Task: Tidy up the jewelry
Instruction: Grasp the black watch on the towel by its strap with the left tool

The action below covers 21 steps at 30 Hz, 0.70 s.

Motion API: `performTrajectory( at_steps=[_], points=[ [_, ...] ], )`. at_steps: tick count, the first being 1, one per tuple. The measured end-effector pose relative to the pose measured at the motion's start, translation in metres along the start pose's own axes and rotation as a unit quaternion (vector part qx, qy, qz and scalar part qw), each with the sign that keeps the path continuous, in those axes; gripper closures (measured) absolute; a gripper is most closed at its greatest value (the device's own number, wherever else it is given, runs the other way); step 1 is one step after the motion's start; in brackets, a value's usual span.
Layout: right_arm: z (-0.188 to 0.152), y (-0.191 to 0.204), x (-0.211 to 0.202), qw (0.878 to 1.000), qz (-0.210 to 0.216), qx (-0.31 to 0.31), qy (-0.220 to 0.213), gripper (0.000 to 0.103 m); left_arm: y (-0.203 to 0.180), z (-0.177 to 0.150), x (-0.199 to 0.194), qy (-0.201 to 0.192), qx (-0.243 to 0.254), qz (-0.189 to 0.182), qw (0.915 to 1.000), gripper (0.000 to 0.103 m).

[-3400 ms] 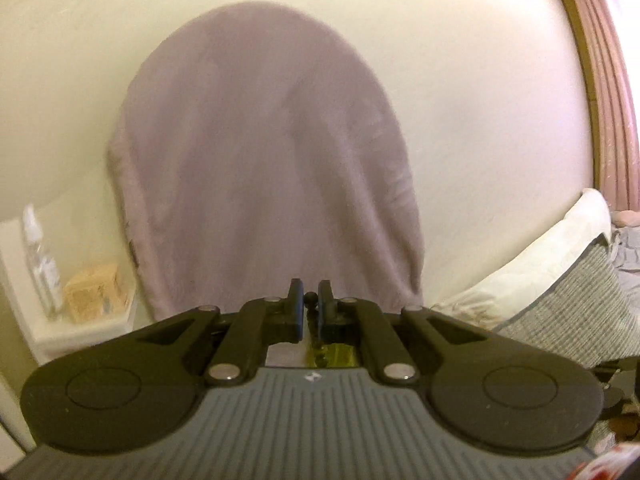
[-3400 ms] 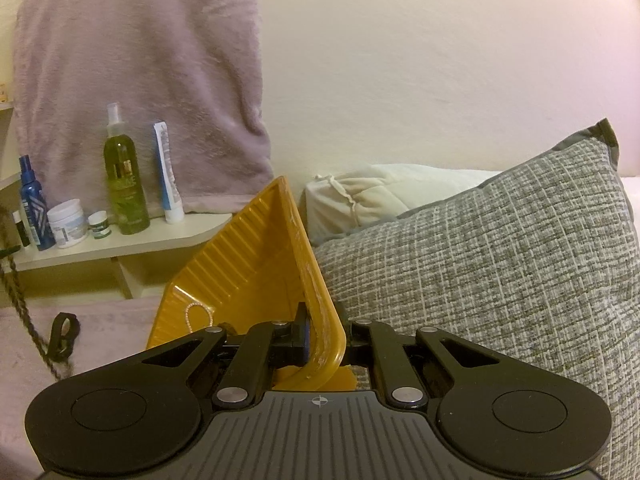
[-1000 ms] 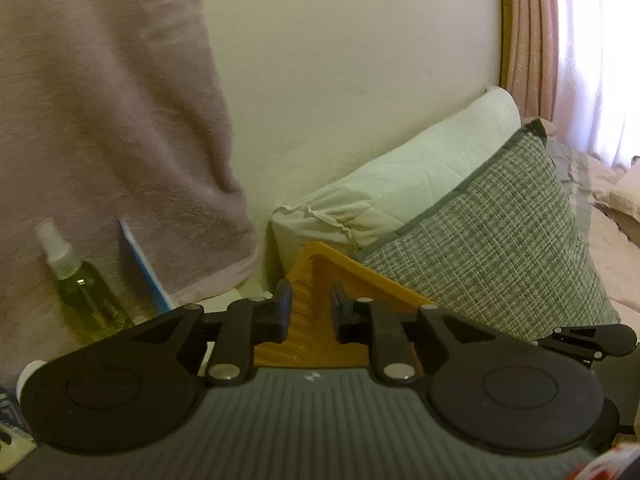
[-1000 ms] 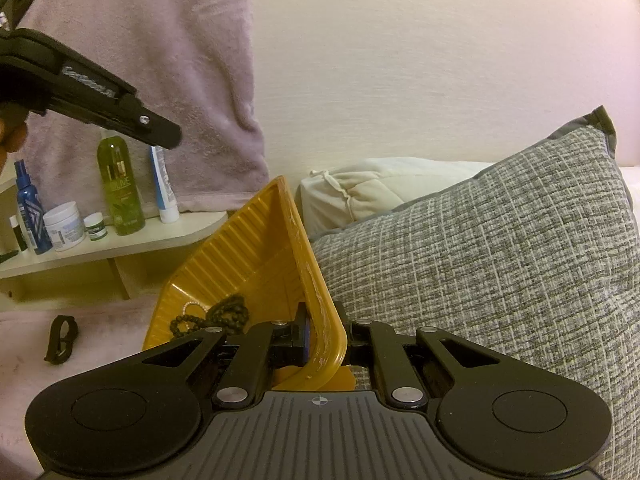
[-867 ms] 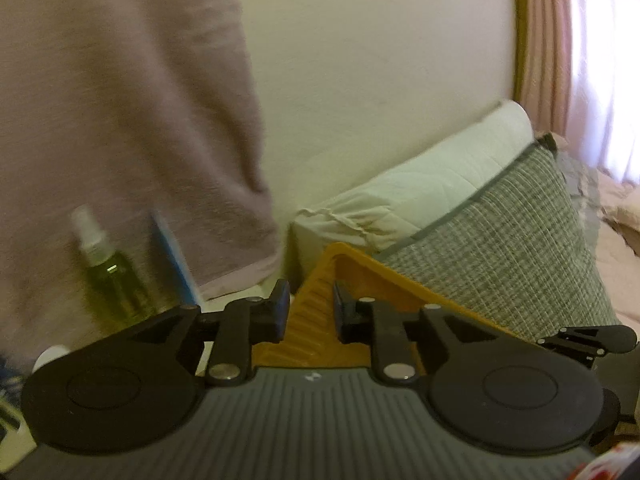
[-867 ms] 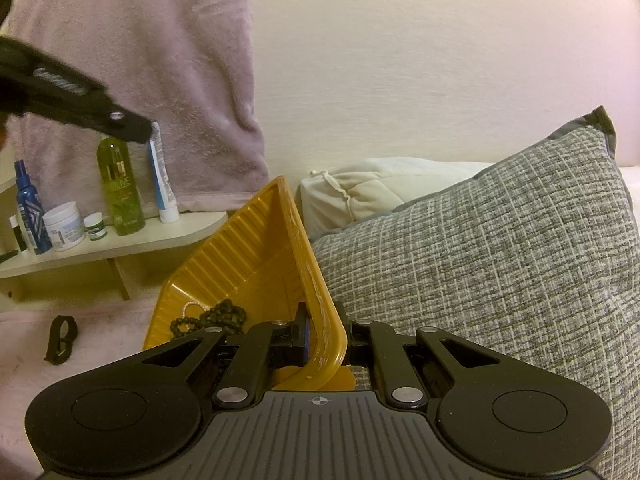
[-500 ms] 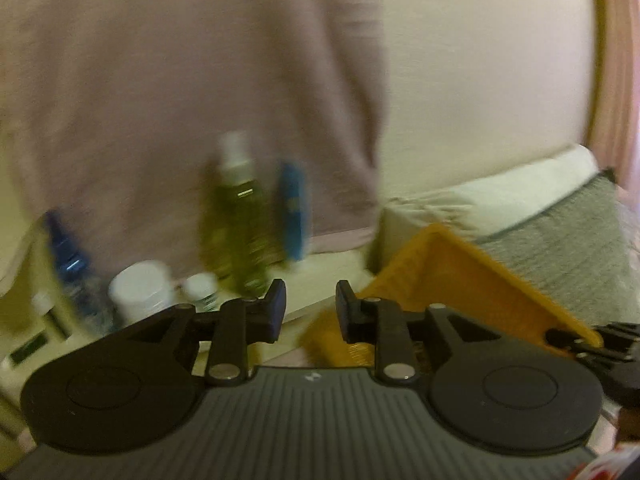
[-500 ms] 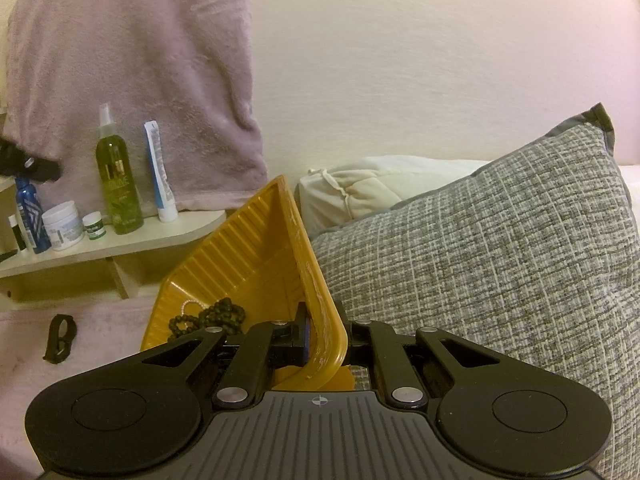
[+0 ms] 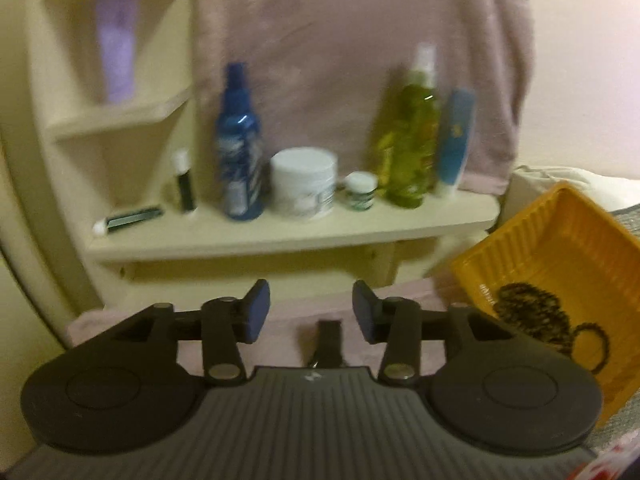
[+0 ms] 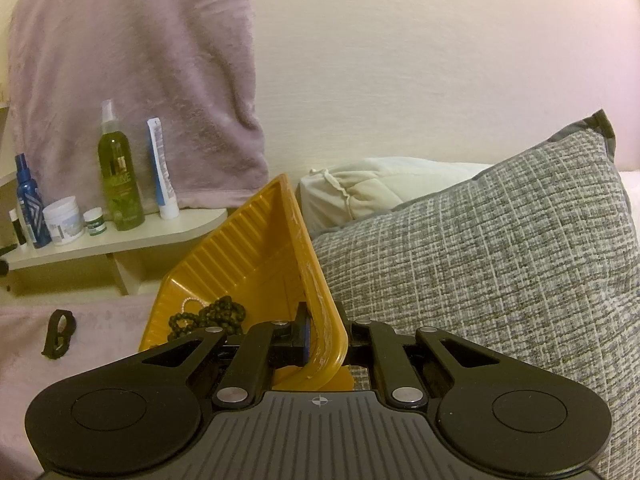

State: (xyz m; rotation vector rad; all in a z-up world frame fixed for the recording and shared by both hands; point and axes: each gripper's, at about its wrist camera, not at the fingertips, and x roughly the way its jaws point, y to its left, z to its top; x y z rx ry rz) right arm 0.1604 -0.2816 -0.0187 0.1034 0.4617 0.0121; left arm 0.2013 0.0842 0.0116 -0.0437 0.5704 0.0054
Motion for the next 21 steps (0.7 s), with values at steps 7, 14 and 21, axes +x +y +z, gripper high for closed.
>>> performTrajectory(
  at_steps=[7, 14, 21],
  points=[
    [0.0, 0.001, 0.001, 1.0, 0.0, -0.004, 0.0, 0.094, 0.004, -0.036, 0.009, -0.005, 0.002, 0.019, 0.9998, 0.041],
    [0.0, 0.0, 0.003, 1.0, 0.0, -0.006, 0.002, 0.094, -0.004, -0.058, 0.028, -0.002, 0.028, 0.015, 0.9995, 0.041],
    [0.0, -0.001, 0.003, 1.0, 0.0, -0.007, 0.002, 0.094, -0.01, -0.067, 0.052, 0.018, 0.035, 0.008, 0.9992, 0.044]
  ],
)
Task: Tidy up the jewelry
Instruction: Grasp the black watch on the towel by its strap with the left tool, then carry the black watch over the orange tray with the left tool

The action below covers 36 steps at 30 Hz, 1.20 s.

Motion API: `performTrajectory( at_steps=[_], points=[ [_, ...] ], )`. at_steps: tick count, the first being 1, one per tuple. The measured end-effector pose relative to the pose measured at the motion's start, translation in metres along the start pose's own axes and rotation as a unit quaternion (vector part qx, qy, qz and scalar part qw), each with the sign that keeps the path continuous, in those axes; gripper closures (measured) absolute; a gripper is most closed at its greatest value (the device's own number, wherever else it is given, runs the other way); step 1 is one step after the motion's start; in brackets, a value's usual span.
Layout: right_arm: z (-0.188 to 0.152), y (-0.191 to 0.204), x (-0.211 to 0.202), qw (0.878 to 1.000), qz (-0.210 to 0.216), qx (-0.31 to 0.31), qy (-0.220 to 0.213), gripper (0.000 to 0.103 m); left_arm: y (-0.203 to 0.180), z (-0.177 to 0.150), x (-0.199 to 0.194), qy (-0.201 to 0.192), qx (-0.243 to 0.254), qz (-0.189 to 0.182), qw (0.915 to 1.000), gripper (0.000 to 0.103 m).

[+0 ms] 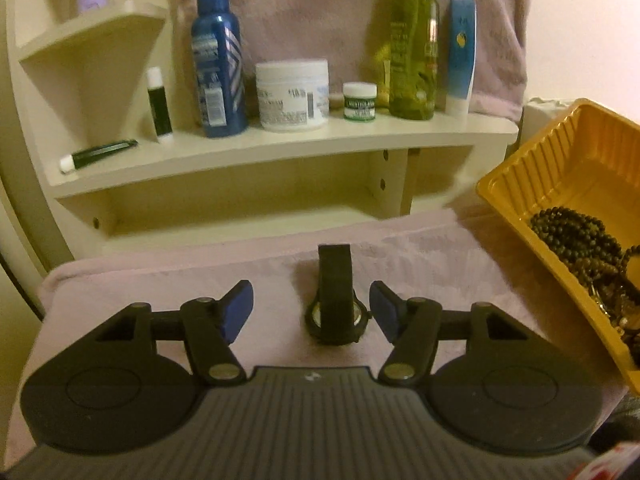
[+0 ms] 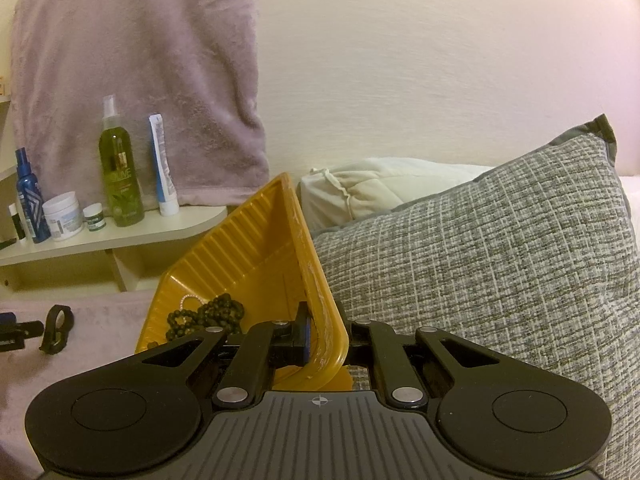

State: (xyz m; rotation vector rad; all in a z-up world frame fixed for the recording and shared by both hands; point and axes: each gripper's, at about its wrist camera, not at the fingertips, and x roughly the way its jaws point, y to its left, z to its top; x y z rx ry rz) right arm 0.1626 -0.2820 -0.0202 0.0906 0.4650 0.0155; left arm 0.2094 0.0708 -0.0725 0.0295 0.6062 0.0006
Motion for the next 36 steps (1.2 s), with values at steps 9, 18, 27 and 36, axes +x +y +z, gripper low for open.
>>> performTrajectory(
  at_steps=[9, 18, 27, 36],
  points=[
    [-0.002, -0.001, -0.001, 1.0, -0.002, -0.001, 0.001, 0.094, -0.008, 0.002, 0.019, 0.01, 0.012, -0.008, 0.9998, 0.057],
    [-0.002, -0.001, -0.001, 1.0, -0.003, -0.001, 0.002, 0.094, -0.014, 0.007, 0.032, 0.022, 0.026, -0.013, 0.9993, 0.077],
    [-0.002, -0.002, -0.001, 1.0, -0.002, -0.001, 0.002, 0.094, -0.012, 0.009, 0.026, 0.03, 0.029, -0.018, 0.999, 0.084],
    [-0.001, -0.001, -0.001, 1.0, -0.001, -0.001, 0.001, 0.094, -0.01, 0.015, 0.007, 0.024, 0.031, -0.015, 0.9991, 0.084]
  ],
)
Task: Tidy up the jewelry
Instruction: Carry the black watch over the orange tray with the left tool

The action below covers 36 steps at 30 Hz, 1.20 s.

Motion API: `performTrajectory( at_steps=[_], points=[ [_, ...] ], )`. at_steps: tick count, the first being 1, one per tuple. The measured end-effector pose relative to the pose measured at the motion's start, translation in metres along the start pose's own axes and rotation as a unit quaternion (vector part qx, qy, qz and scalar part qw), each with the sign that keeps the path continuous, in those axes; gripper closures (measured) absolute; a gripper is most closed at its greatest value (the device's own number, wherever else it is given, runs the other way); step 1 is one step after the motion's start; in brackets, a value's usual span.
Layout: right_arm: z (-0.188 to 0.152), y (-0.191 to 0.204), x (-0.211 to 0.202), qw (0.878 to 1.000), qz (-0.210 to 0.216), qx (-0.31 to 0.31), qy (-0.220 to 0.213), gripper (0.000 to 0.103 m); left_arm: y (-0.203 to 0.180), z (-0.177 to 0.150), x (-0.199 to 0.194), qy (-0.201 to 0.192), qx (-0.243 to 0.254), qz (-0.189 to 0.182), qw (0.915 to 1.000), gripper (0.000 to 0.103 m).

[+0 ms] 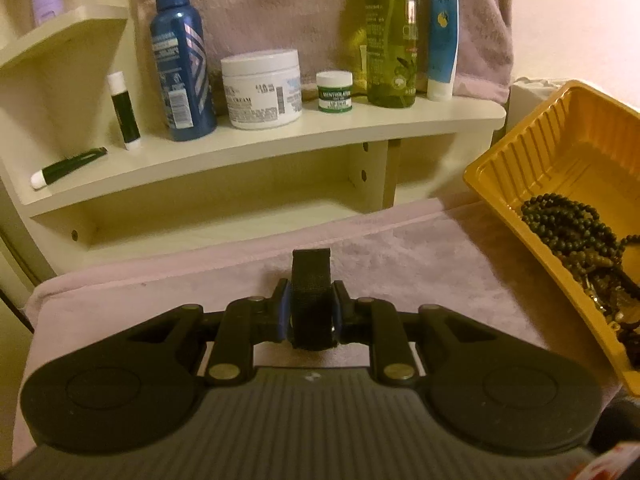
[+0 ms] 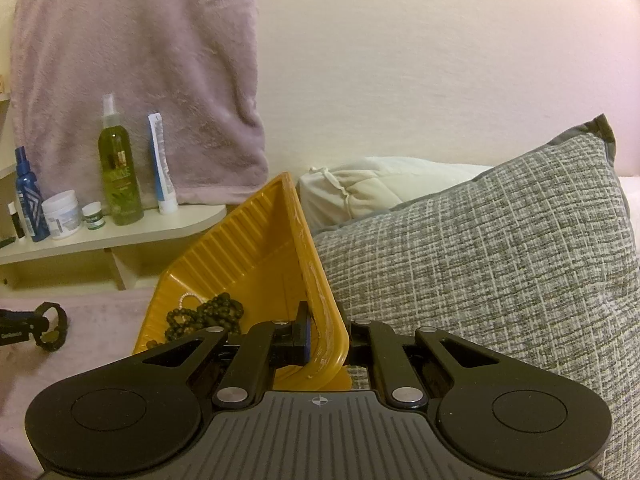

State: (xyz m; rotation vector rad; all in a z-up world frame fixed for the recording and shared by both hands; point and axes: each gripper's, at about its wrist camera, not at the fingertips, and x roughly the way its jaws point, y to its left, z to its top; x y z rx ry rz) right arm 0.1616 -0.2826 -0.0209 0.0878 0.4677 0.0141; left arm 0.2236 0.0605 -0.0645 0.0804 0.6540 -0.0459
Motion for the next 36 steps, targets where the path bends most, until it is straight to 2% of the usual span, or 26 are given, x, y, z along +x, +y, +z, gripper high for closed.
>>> performTrajectory(
  at_steps=[23, 29, 36],
  points=[
    [0.001, 0.004, -0.002, 1.0, 0.003, 0.0, -0.004, 0.094, -0.001, 0.011, -0.031, -0.008, 0.003, 0.007, 0.9999, 0.084],
    [0.001, 0.004, -0.002, 1.0, 0.004, 0.0, -0.004, 0.094, -0.006, 0.019, -0.036, -0.013, 0.004, 0.0, 0.9999, 0.084],
    [0.001, 0.004, -0.002, 1.0, 0.004, 0.001, -0.004, 0.094, -0.016, 0.033, -0.043, -0.022, 0.013, -0.031, 0.9992, 0.084]
  ],
)
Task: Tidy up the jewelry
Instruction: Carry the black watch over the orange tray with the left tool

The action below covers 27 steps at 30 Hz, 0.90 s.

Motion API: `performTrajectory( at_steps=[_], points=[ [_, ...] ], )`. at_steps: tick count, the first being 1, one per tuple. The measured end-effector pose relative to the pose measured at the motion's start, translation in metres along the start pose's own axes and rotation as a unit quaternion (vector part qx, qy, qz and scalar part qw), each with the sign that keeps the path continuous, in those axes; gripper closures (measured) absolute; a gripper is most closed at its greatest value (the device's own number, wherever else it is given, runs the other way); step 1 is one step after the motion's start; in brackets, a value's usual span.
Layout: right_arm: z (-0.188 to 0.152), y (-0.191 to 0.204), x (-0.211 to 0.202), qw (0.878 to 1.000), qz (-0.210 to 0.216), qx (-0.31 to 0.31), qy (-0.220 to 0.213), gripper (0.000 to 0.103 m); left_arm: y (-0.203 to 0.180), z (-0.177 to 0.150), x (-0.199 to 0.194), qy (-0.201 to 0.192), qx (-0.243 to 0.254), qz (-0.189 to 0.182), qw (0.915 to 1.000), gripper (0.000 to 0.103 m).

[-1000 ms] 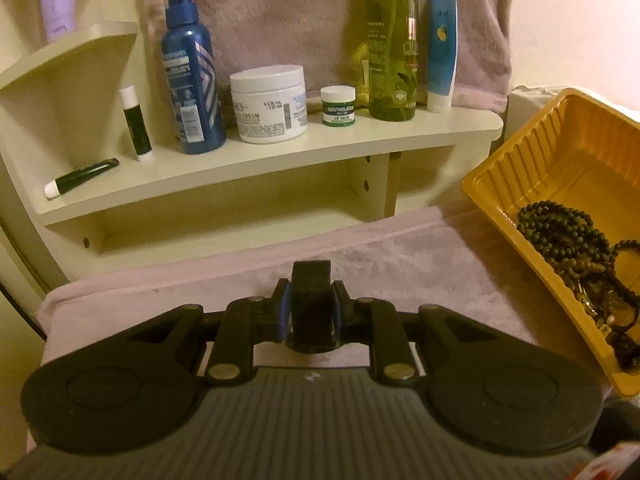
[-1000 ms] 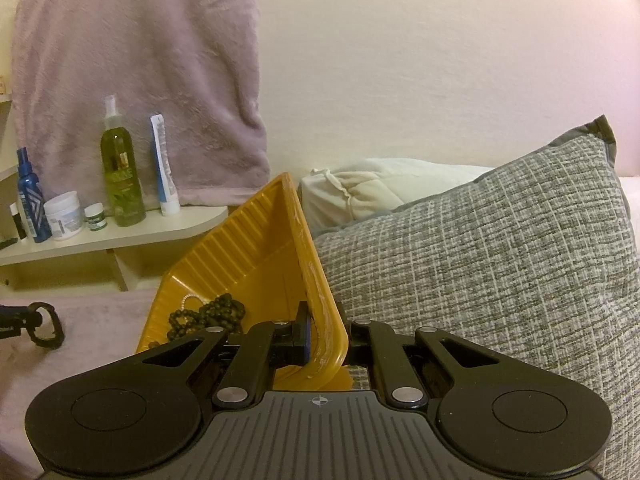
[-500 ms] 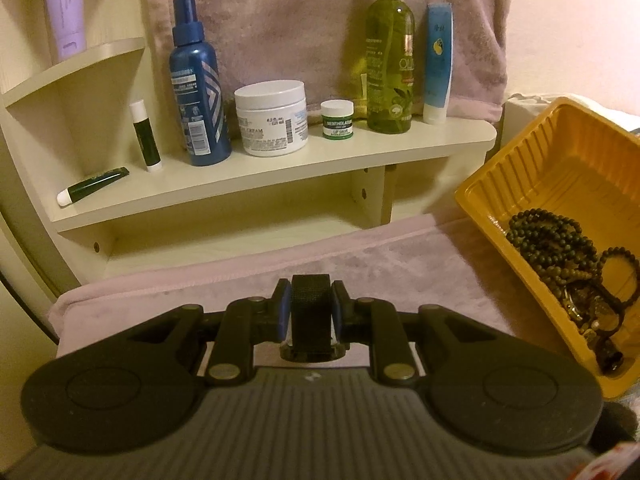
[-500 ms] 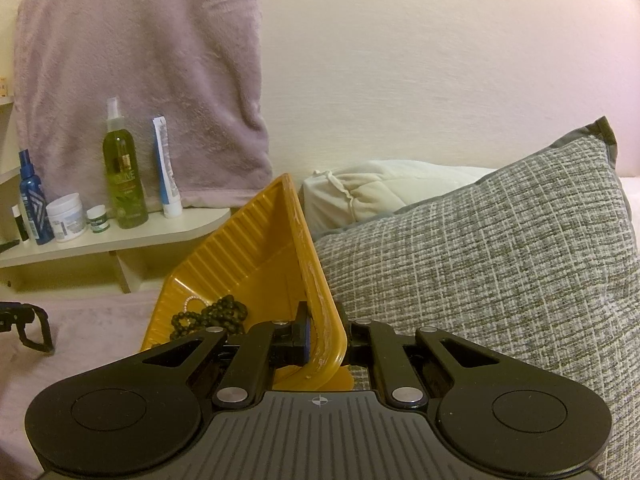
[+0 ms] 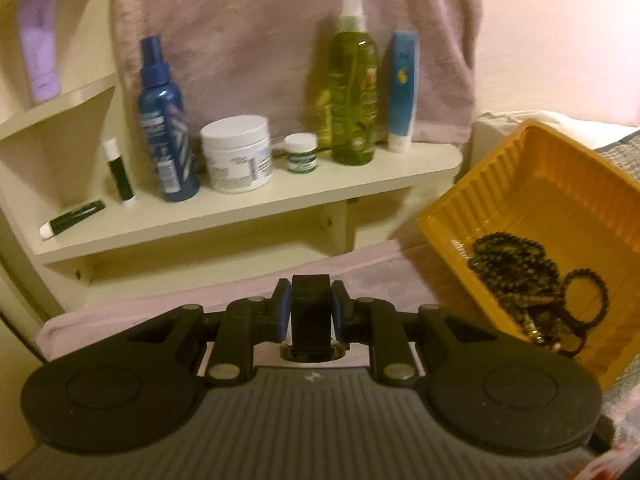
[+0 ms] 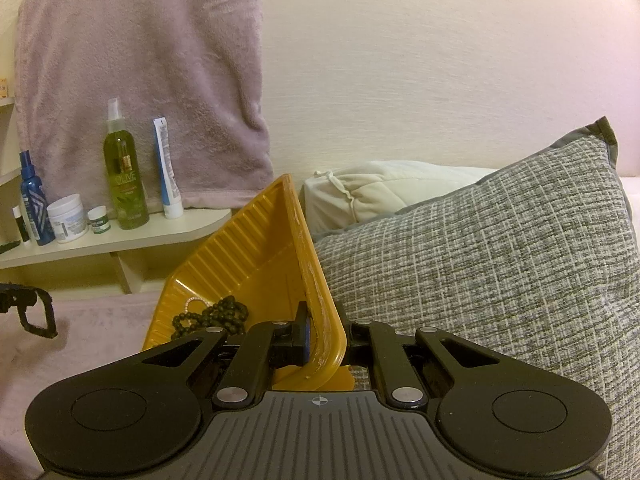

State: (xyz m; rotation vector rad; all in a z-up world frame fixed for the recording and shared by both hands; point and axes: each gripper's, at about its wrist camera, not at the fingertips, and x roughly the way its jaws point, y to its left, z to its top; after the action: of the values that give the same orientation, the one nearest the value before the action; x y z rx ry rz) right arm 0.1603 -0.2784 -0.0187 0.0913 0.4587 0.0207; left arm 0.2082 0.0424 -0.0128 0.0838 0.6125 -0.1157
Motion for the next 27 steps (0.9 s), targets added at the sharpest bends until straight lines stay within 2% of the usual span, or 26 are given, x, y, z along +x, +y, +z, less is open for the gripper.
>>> performTrajectory(
  at_steps=[15, 27],
  points=[
    [0.0, 0.0, 0.0, 1.0, 0.0, 0.0, 0.0, 0.094, -0.054, 0.031, -0.012, -0.019, 0.041, -0.088, 0.9951, 0.084],
    [0.002, 0.002, 0.002, 1.0, 0.002, 0.001, 0.0, 0.094, -0.117, 0.036, -0.013, -0.014, 0.069, -0.171, 0.9827, 0.084]
  ],
)
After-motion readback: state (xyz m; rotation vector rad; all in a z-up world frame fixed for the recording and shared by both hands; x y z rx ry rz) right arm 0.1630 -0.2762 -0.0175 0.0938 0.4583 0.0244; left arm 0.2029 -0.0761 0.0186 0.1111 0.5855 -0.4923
